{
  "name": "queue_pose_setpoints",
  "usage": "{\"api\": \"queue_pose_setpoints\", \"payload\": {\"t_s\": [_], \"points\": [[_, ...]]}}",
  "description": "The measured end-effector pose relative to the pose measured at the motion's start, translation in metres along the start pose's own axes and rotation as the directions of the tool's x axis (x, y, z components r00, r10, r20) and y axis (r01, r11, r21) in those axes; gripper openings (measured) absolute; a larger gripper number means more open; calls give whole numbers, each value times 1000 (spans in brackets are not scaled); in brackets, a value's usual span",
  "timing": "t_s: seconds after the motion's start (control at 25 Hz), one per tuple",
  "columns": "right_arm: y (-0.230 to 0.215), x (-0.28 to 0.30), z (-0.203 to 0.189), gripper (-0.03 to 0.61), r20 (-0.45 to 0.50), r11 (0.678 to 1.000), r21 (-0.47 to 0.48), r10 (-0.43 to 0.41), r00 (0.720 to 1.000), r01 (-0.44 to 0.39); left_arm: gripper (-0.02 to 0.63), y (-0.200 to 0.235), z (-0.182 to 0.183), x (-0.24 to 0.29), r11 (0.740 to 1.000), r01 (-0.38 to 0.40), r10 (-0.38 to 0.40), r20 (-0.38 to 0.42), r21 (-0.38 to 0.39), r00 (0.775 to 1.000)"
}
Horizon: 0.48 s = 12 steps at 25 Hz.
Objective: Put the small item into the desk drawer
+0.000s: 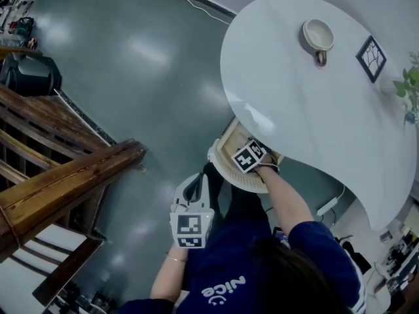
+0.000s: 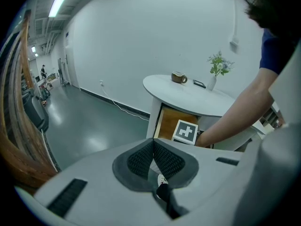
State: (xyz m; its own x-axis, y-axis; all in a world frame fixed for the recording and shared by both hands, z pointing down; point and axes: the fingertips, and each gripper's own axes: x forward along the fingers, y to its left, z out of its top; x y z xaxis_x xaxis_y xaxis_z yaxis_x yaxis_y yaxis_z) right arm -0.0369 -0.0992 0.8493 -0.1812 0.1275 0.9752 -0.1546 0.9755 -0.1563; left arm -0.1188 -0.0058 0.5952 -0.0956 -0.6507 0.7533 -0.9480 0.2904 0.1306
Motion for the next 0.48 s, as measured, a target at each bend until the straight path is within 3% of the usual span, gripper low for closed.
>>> {"api": "queue_pose_setpoints", "payload": {"t_s": [0.48], "points": [[2, -35, 4, 258, 33, 997, -61, -53, 998, 55, 3, -5, 9, -4, 999, 34, -35, 47, 26, 998]]}}
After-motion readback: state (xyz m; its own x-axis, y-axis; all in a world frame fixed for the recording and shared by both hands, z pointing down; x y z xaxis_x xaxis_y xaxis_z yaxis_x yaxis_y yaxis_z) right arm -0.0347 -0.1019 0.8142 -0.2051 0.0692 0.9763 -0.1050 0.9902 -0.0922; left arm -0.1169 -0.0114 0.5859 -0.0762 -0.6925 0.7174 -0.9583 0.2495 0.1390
